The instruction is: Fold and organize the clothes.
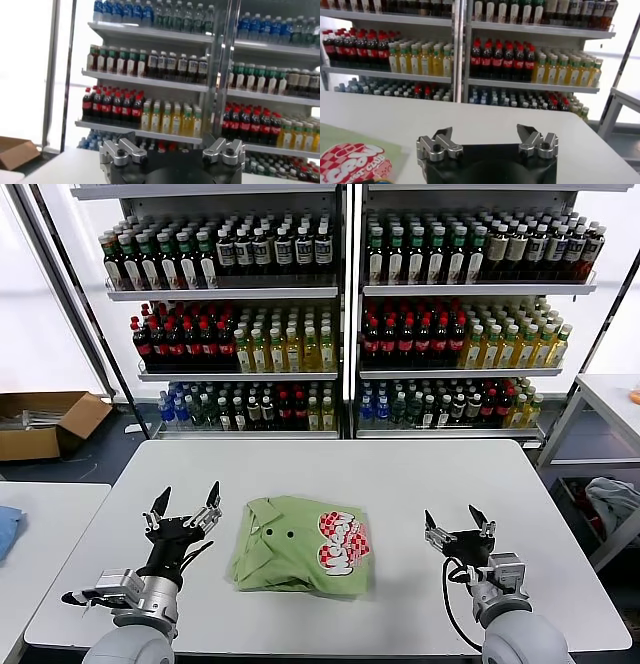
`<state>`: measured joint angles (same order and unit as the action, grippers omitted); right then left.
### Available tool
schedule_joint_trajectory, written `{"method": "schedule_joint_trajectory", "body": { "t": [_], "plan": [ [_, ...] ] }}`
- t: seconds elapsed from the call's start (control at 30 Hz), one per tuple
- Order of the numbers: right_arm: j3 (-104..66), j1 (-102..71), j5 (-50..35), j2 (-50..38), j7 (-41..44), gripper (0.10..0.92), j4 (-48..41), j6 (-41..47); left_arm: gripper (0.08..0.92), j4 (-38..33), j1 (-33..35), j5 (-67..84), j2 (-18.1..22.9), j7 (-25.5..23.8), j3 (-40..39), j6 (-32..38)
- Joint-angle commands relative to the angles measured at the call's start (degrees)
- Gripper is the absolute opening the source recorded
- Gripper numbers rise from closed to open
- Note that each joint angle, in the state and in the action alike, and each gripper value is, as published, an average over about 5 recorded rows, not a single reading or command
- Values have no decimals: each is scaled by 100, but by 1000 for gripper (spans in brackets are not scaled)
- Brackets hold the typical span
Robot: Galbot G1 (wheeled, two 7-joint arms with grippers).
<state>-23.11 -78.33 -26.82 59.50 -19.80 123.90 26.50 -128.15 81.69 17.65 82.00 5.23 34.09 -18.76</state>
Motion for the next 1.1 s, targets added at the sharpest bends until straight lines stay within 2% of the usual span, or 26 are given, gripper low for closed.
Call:
{"method": "schedule_joint_trajectory", "body": {
  "t": [0.03, 0.37, 0.73, 1.1],
  "plan": [
    [-70, -81, 222, 108, 1, 823, 6, -21, 823, -90, 54, 73, 28, 43, 109, 81],
    [118, -1, 479, 96, 126, 823, 8, -61, 823, 79, 6, -108, 145, -37, -137, 92],
    [767, 778, -180, -419, 634, 823, -359, -198, 823, 342, -202, -523, 130, -142, -101, 63],
    [1109, 1184, -375, -507, 614, 823, -511, -102, 823, 308, -154, -447, 97, -81, 44, 42]
  ]
}}
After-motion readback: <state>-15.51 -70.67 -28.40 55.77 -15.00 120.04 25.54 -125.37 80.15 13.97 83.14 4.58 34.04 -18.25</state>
